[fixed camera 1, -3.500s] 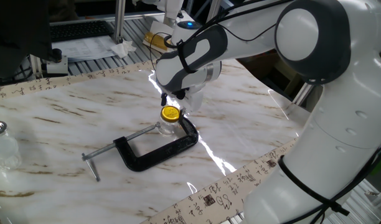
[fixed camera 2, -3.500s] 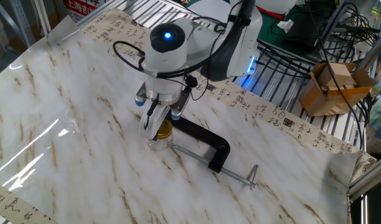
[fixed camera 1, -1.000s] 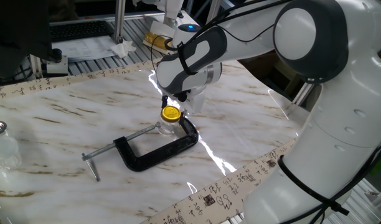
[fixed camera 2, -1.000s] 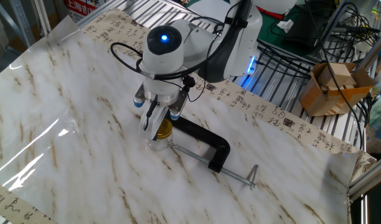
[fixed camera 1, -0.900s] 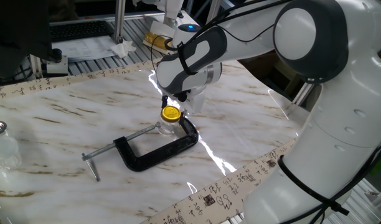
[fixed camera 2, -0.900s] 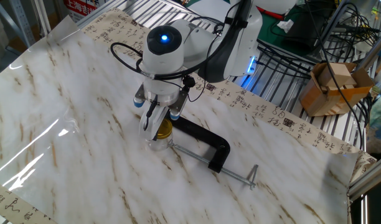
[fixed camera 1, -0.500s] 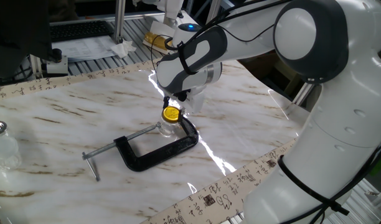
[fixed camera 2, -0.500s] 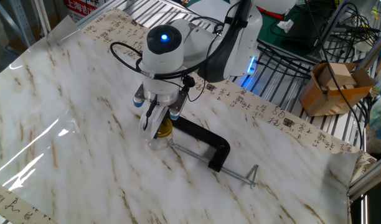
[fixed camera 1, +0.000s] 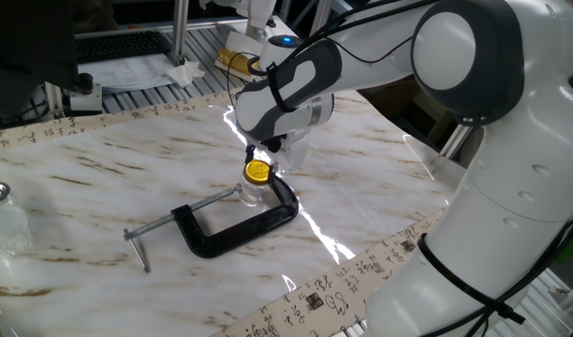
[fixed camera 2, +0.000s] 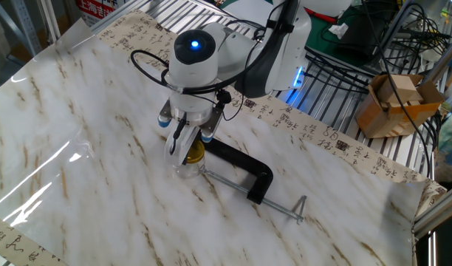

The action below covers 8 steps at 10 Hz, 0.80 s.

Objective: Unscrew the lid from the jar

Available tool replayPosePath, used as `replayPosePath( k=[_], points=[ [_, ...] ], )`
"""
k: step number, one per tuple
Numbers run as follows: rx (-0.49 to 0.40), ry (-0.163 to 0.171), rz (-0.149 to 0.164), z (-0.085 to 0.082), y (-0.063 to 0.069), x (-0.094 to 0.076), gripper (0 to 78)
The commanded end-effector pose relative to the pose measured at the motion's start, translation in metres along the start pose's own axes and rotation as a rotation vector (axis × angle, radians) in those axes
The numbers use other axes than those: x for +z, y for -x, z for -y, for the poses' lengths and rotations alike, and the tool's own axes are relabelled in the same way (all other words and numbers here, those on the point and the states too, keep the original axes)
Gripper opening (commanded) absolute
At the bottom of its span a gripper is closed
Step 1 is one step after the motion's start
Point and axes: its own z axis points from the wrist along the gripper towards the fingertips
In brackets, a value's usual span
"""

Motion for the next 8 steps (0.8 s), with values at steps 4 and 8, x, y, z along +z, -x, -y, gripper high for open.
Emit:
replayPosePath(
  k=[4, 8],
  points=[
    [-0.244, 0.007, 0.018, -0.0006, 0.0002, -0.0005, 1.1],
    [-0.397, 0.007, 0.018, -0.0008, -0.0013, -0.0012, 1.1]
  ],
)
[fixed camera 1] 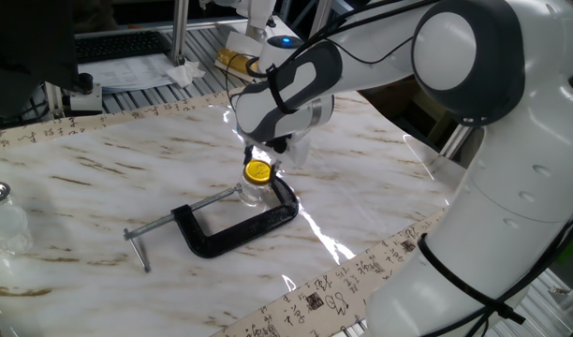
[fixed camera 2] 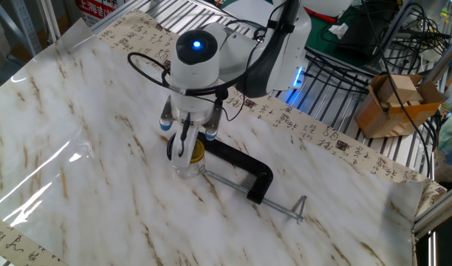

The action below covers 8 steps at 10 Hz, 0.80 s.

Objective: Unscrew the lid from the jar

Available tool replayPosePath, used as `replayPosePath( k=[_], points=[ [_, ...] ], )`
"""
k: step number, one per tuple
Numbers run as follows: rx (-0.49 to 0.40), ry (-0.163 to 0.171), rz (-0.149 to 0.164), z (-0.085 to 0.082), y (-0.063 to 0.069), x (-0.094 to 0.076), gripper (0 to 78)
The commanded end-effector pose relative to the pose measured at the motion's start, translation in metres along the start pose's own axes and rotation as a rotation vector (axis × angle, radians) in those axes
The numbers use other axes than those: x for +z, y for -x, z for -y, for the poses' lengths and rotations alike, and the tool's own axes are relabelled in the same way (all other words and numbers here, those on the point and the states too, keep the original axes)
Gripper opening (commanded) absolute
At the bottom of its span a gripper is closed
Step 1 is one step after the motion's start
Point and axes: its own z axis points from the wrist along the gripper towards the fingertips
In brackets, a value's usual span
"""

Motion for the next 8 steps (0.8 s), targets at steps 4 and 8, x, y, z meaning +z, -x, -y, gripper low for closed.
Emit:
replayPosePath(
  k=[4, 8],
  points=[
    [-0.3, -0.005, 0.007, -0.0003, -0.0039, -0.0009, 1.1],
    [-0.466, -0.047, 0.052, -0.001, -0.0066, -0.0023, 1.1]
  ],
)
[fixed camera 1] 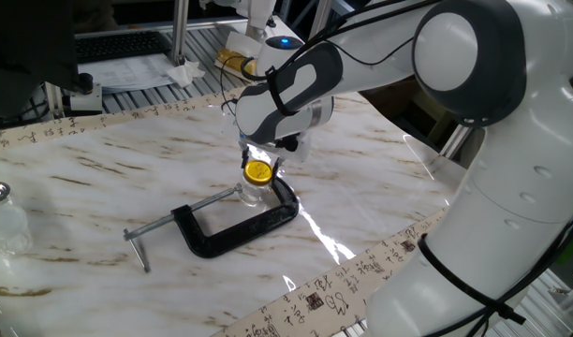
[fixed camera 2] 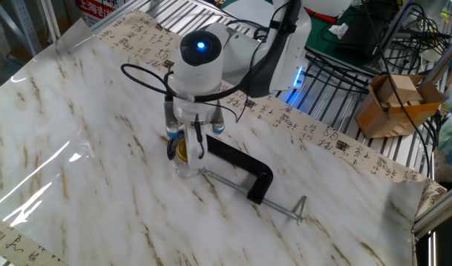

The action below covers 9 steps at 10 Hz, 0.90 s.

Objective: Unscrew the lid from the jar

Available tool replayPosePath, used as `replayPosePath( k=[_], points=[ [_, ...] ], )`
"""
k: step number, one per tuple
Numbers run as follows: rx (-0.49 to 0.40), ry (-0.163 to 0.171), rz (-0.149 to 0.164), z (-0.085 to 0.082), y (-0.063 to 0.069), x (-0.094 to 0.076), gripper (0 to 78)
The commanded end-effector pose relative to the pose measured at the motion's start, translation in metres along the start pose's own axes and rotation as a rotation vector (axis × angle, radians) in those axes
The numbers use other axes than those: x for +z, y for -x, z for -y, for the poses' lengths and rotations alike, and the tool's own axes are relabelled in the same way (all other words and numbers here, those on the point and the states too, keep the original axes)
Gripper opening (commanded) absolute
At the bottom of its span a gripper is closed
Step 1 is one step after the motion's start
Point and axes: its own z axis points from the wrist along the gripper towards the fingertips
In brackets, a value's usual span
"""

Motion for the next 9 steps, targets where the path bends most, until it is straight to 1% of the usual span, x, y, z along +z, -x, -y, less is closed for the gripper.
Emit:
replayPosePath(
  k=[1, 2, 4, 5, 8, 9],
  points=[
    [-0.226, -0.054, 0.039, -0.0022, -0.0047, -0.0022, 1.1],
    [-0.249, -0.055, 0.037, -0.0024, -0.005, -0.0024, 1.1],
    [-0.367, -0.055, 0.032, -0.0039, -0.0065, -0.0026, 1.1],
    [-0.409, -0.055, 0.03, -0.0046, -0.0071, -0.0031, 1.1],
    [-0.526, -0.057, 0.037, -0.0052, -0.0081, -0.0038, 1.1],
    [-0.565, -0.066, 0.045, -0.0054, -0.0081, -0.0036, 1.1]
  ],
)
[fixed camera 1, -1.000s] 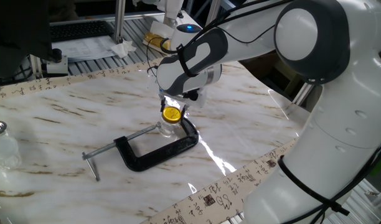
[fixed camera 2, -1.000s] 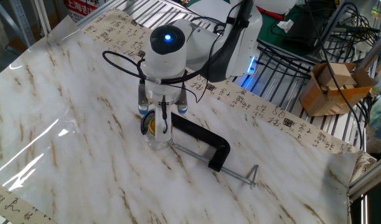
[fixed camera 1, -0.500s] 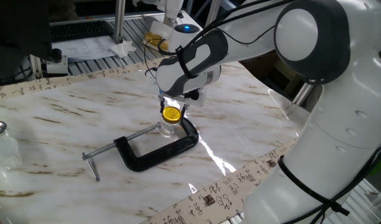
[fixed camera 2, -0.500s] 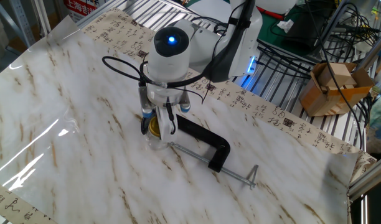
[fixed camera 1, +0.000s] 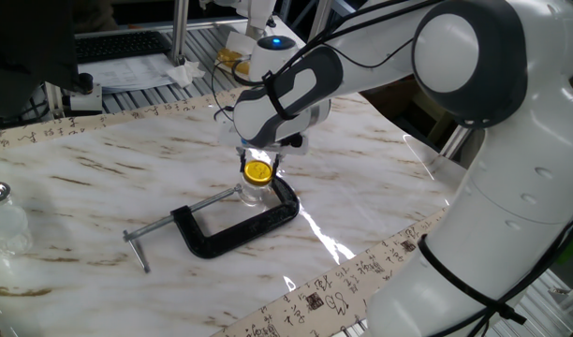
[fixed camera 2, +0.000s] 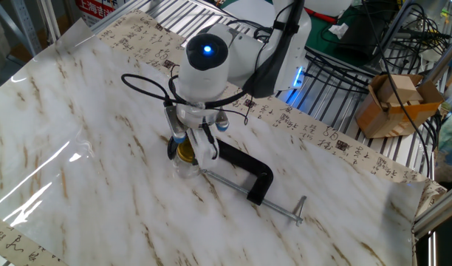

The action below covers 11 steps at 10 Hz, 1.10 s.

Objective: Unscrew the lid from the jar

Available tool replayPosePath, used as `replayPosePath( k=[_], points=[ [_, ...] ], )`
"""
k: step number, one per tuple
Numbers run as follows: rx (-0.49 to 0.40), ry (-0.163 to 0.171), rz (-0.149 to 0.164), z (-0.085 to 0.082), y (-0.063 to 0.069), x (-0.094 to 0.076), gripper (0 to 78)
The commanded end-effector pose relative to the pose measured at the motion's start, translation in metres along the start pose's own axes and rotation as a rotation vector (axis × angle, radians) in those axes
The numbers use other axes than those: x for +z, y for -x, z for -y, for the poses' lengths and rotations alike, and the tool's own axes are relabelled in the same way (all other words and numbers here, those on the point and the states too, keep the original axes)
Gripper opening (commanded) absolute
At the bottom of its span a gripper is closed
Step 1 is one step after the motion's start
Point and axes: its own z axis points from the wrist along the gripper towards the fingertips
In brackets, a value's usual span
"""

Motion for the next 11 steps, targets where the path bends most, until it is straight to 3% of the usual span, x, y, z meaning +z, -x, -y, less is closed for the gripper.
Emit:
replayPosePath(
  k=[1, 5, 11],
  points=[
    [-0.35, -0.041, 0.034, -0.0039, -0.0037, -0.002, 1.1],
    [-0.468, -0.058, 0.081, -0.0058, -0.0033, 0.0004, 1.1],
    [-0.513, -0.054, 0.082, -0.0058, -0.0032, 0.0004, 1.1]
  ],
)
